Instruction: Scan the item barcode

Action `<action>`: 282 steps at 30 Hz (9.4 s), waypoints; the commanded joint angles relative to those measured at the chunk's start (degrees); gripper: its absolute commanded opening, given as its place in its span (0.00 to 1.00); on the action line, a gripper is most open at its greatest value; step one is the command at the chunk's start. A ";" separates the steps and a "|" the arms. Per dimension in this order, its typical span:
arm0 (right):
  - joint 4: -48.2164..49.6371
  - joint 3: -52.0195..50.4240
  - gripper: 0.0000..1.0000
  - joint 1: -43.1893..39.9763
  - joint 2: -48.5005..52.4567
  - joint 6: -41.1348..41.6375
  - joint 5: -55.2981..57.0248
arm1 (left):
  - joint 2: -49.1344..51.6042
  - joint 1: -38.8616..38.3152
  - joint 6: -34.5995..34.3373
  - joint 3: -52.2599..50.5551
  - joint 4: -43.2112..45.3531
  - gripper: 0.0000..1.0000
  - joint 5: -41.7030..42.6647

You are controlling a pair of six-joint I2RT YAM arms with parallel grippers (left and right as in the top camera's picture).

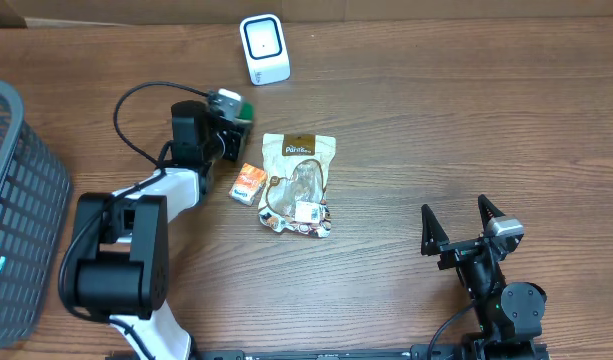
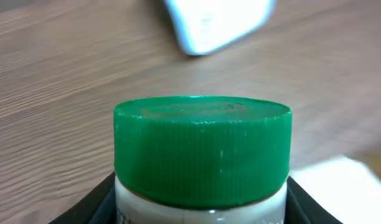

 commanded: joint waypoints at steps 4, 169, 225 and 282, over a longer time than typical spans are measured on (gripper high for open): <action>0.33 -0.61 1.00 0.33 -0.68 0.42 0.17 | -6.86 -0.39 13.94 -0.22 -4.76 0.26 25.92; 0.33 -0.61 1.00 0.33 -0.68 0.42 0.17 | 27.02 -27.28 -23.39 14.97 46.07 0.41 25.55; 0.33 -0.61 1.00 0.33 -0.68 0.42 0.17 | 23.96 -17.38 -50.40 14.99 70.05 1.00 37.88; 0.33 -0.61 1.00 0.33 -0.68 0.42 0.17 | -11.93 55.65 -39.91 62.42 -96.43 0.87 -23.93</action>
